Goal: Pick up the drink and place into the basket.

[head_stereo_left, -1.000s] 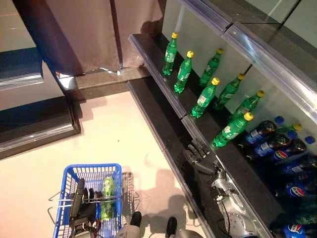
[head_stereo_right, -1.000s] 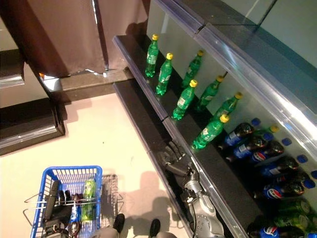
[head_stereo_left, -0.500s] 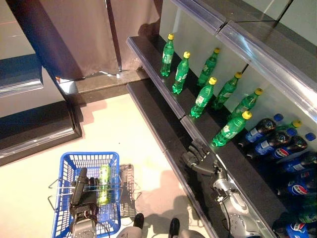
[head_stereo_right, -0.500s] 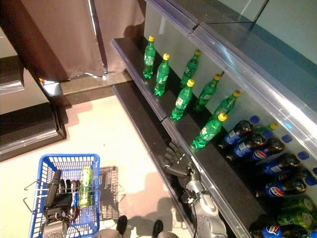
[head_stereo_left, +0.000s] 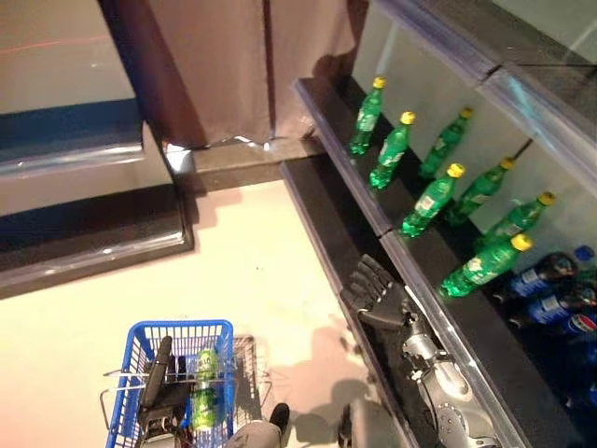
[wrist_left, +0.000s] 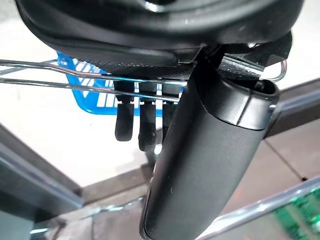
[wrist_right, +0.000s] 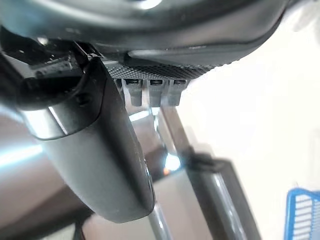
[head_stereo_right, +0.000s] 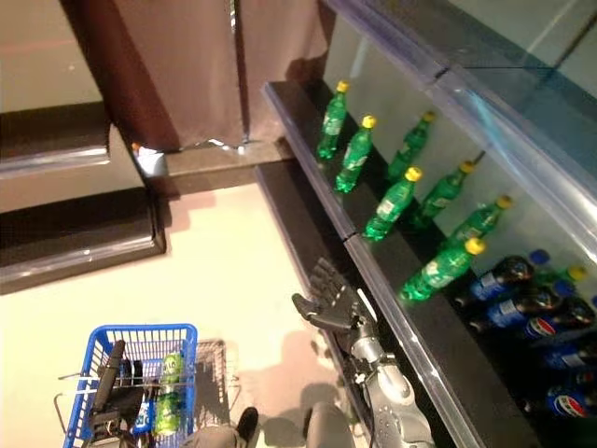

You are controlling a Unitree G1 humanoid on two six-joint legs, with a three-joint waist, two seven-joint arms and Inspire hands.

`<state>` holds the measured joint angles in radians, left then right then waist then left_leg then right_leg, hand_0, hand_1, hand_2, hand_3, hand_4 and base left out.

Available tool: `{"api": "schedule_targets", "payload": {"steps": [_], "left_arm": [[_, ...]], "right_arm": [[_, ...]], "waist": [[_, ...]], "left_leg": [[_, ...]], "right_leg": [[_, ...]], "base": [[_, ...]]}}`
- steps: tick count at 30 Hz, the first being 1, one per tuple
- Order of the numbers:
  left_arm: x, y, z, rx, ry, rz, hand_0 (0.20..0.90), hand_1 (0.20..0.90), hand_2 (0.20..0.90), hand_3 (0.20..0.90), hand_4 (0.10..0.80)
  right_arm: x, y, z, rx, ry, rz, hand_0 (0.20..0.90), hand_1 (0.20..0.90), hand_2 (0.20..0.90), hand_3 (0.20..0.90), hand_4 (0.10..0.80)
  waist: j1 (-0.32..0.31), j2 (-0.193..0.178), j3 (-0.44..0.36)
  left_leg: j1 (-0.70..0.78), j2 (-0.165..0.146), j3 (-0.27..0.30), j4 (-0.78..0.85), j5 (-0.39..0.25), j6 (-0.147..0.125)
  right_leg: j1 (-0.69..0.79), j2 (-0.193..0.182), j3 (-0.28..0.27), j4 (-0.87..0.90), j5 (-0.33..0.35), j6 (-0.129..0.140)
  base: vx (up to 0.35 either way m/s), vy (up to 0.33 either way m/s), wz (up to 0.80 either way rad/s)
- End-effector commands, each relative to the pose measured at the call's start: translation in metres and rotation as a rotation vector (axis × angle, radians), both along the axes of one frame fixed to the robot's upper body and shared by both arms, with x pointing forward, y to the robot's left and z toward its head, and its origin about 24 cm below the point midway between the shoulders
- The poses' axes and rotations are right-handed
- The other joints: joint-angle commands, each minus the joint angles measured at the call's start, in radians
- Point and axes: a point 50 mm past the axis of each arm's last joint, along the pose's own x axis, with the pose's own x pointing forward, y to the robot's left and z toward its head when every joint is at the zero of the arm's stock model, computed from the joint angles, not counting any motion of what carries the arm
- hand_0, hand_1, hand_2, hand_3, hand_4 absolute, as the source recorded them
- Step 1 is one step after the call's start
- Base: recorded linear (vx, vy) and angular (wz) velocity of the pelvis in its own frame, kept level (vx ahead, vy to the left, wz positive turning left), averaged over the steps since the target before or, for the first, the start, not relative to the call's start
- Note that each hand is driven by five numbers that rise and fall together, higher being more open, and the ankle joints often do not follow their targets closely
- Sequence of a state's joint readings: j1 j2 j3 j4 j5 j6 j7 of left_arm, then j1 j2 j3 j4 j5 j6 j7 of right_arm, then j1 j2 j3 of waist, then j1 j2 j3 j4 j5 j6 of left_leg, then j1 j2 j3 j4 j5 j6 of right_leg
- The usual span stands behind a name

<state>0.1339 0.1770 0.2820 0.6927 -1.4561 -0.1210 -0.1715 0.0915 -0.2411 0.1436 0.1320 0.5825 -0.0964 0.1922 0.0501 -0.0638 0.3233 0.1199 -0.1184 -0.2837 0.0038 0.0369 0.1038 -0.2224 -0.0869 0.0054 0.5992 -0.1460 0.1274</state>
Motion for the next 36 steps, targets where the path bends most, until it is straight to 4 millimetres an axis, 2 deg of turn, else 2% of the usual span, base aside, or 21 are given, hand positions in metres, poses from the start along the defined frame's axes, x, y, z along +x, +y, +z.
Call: {"api": "schedule_targets", "payload": {"steps": [1,3,4,6,8,11,12,13,15,17,18,20,21,23,26,28,29,30,32,34,36], "left_arm": [[0.057,0.025,0.08,0.341,-0.443,-0.162,0.3,0.3,0.3,0.2,0.1],[0.056,0.022,0.079,0.342,-0.432,-0.174,0.3,0.3,0.3,0.2,0.1],[0.052,0.022,0.076,0.337,-0.424,-0.176,0.3,0.3,0.3,0.2,0.1],[0.049,0.02,0.074,0.334,-0.414,-0.175,0.3,0.3,0.3,0.2,0.1],[0.045,0.02,0.07,0.342,-0.395,-0.155,0.3,0.3,0.3,0.2,0.1],[0.039,0.021,0.066,0.329,-0.387,-0.134,0.3,0.3,0.3,0.2,0.1],[0.035,0.024,0.065,0.322,-0.38,-0.135,0.3,0.3,0.3,0.2,0.1],[0.031,0.026,0.063,0.323,-0.369,-0.138,0.3,0.3,0.3,0.2,0.1],[0.027,0.027,0.063,0.317,-0.381,-0.139,0.3,0.3,0.3,0.2,0.1],[0.026,0.025,0.065,0.313,-0.396,-0.136,0.3,0.3,0.3,0.2,0.1],[0.026,0.025,0.065,0.312,-0.397,-0.136,0.3,0.3,0.3,0.2,0.1],[0.028,0.021,0.068,0.307,-0.408,-0.141,0.3,0.3,0.3,0.2,0.1],[0.03,0.019,0.069,0.304,-0.415,-0.147,0.3,0.3,0.3,0.2,0.1],[0.038,0.012,0.072,0.297,-0.43,-0.168,0.3,0.3,0.3,0.2,0.1],[0.045,0.009,0.076,0.29,-0.442,-0.18,0.3,0.3,0.3,0.2,0.1],[0.047,0.005,0.073,0.282,-0.448,-0.192,0.3,0.3,0.3,0.2,0.1],[0.047,0.005,0.073,0.282,-0.448,-0.193,0.3,0.3,0.3,0.2,0.1],[0.044,0.002,0.07,0.281,-0.445,-0.199,0.3,0.3,0.3,0.2,0.1],[0.042,0.002,0.067,0.273,-0.443,-0.196,0.3,0.3,0.3,0.2,0.1],[0.041,0.002,0.065,0.268,-0.441,-0.193,0.3,0.3,0.3,0.2,0.1],[0.042,0.001,0.062,0.256,-0.44,-0.183,0.3,0.3,0.3,0.2,0.1]], "right_arm": [[0.008,-0.017,0.029,-0.065,-0.188,-0.02,0.9,0.9,0.9,0.9,0.8],[0.007,-0.023,0.028,-0.07,-0.183,-0.026,0.9,0.9,0.9,0.9,0.8],[0.002,-0.028,0.027,-0.073,-0.18,-0.03,0.9,0.9,0.9,0.9,0.8],[-0.001,-0.029,0.026,-0.074,-0.177,-0.028,0.9,0.9,0.9,0.9,0.8],[-0.006,-0.027,0.023,-0.073,-0.17,-0.014,0.9,0.9,0.9,0.9,0.8],[-0.006,-0.024,0.02,-0.07,-0.152,-0.002,0.9,0.9,0.9,0.9,0.8],[-0.006,-0.024,0.02,-0.07,-0.14,-0.004,0.9,0.9,0.9,0.9,0.8],[-0.006,-0.025,0.019,-0.067,-0.131,-0.003,0.9,0.9,0.9,0.9,0.8],[-0.007,-0.028,0.021,-0.063,-0.128,0.004,0.9,0.9,0.9,0.9,0.8],[-0.008,-0.028,0.022,-0.068,-0.134,0.014,0.9,0.9,0.9,0.9,0.8],[-0.008,-0.028,0.022,-0.07,-0.135,0.016,0.9,0.9,0.9,0.9,0.8],[-0.007,-0.028,0.024,-0.08,-0.145,0.02,0.9,0.9,0.9,0.9,0.8],[-0.006,-0.029,0.025,-0.079,-0.151,0.016,0.9,0.9,0.9,0.9,0.8],[-0.002,-0.028,0.027,-0.08,-0.169,0.001,0.9,0.9,0.9,0.9,0.8],[0.003,-0.026,0.031,-0.092,-0.181,-0.011,0.9,0.9,0.9,0.9,0.8],[0.006,-0.026,0.033,-0.107,-0.182,-0.017,0.9,0.9,0.9,0.9,0.8],[0.006,-0.026,0.033,-0.107,-0.182,-0.017,0.9,0.9,0.9,0.9,0.8],[0.005,-0.026,0.032,-0.113,-0.176,-0.016,0.9,0.9,0.9,0.9,0.8],[0.003,-0.027,0.031,-0.125,-0.167,-0.013,0.9,0.9,0.9,0.9,0.8],[0.003,-0.027,0.03,-0.13,-0.162,-0.014,0.9,0.9,0.9,0.9,0.8],[0.002,-0.029,0.029,-0.141,-0.159,-0.011,0.9,0.9,0.9,0.9,0.8]], "waist": [[-0.009,0.041,-0.159],[-0.029,0.034,-0.154],[-0.047,0.033,-0.155],[-0.058,0.037,-0.158],[-0.062,0.033,-0.167],[-0.055,0.037,-0.193],[-0.052,0.043,-0.209],[-0.049,0.047,-0.223],[-0.046,0.05,-0.234],[-0.043,0.046,-0.231],[-0.042,0.046,-0.231],[-0.034,0.027,-0.207],[-0.033,0.026,-0.199],[-0.035,0.027,-0.175],[-0.029,0.042,-0.168],[-0.015,0.066,-0.169],[-0.015,0.066,-0.167],[-0.001,0.085,-0.165],[0.006,0.093,-0.157],[0.006,0.094,-0.154],[0.001,0.093,-0.156]], "left_leg": [[0.001,-0.094,0.082,0.049,-0.13,-0.006],[0.028,-0.109,0.044,0.046,-0.139,-0.016],[0.051,-0.12,0.001,0.05,-0.144,-0.021],[0.069,-0.12,-0.024,0.051,-0.153,-0.022],[0.086,-0.133,-0.058,0.059,-0.179,-0.01],[0.107,-0.131,-0.075,0.091,-0.208,-0.014],[0.119,-0.113,-0.067,0.112,-0.223,-0.024],[0.119,-0.092,-0.05,0.154,-0.2,-0.041],[0.093,-0.06,-0.009,0.263,-0.13,-0.078],[0.008,-0.052,0.054,0.447,-0.041,-0.111],[-0.005,-0.051,0.059,0.463,-0.033,-0.113],[-0.151,-0.058,0.158,0.732,-0.012,-0.12],[-0.203,-0.044,0.192,0.782,-0.018,-0.114],[-0.258,0.011,0.241,0.681,-0.049,-0.081],[-0.227,0.026,0.223,0.419,-0.05,-0.078],[-0.211,0.051,0.16,0.158,0.02,-0.114],[-0.206,0.05,0.161,0.153,0.022,-0.114],[-0.222,0.069,0.11,0.034,0.11,-0.152],[-0.248,0.076,0.079,0.012,0.16,-0.172],[-0.259,0.074,0.065,0.029,0.162,-0.175],[-0.257,0.063,0.052,0.061,0.117,-0.168]], "right_leg": [[0.018,0.032,-0.054,-0.341,0.303,0.011],[-0.003,0.074,-0.041,-0.476,0.324,0.026],[-0.036,0.117,-0.015,-0.535,0.342,0.026],[-0.056,0.136,-0.01,-0.537,0.356,0.025],[-0.054,0.138,-0.005,-0.502,0.36,0.015],[-0.018,0.125,-0.017,-0.47,0.319,-0.011],[0.015,0.115,-0.029,-0.464,0.285,-0.03],[0.057,0.108,-0.033,-0.476,0.261,-0.048],[0.121,0.096,-0.039,-0.5,0.228,-0.062],[0.171,0.079,-0.038,-0.51,0.202,-0.073],[0.174,0.078,-0.038,-0.511,0.201,-0.073],[0.216,0.048,-0.044,-0.499,0.174,-0.095],[0.227,0.048,-0.043,-0.493,0.165,-0.106],[0.259,0.06,-0.012,-0.494,0.146,-0.118],[0.273,0.081,0.024,-0.501,0.122,-0.113],[0.296,0.102,0.054,-0.511,0.096,-0.111],[0.298,0.101,0.054,-0.512,0.096,-0.111],[0.325,0.123,0.082,-0.516,0.082,-0.111],[0.351,0.131,0.12,-0.513,0.064,-0.112],[0.358,0.126,0.137,-0.505,0.053,-0.109],[0.363,0.1,0.16,-0.495,0.036,-0.093]], "base": [[0.302,-0.032,0.61],[0.376,-0.06,0.8],[0.387,-0.079,0.82],[0.354,-0.112,0.77],[0.39,-0.189,0.55],[0.339,-0.192,0.35],[0.444,-0.25,0.13],[0.422,-0.246,0.18],[0.311,-0.188,0.36],[0.204,-0.14,0.2],[0.138,-0.121,0.05],[0.144,-0.161,0.07],[0.15,-0.149,0.08],[0.238,-0.036,0.11],[0.231,0.111,0.27],[0.306,0.189,0.11],[0.439,0.25,-0.14],[0.377,0.224,-0.27],[0.4,0.275,-0.59],[0.243,0.25,-0.48],[0.281,0.382,-0.59]]}}
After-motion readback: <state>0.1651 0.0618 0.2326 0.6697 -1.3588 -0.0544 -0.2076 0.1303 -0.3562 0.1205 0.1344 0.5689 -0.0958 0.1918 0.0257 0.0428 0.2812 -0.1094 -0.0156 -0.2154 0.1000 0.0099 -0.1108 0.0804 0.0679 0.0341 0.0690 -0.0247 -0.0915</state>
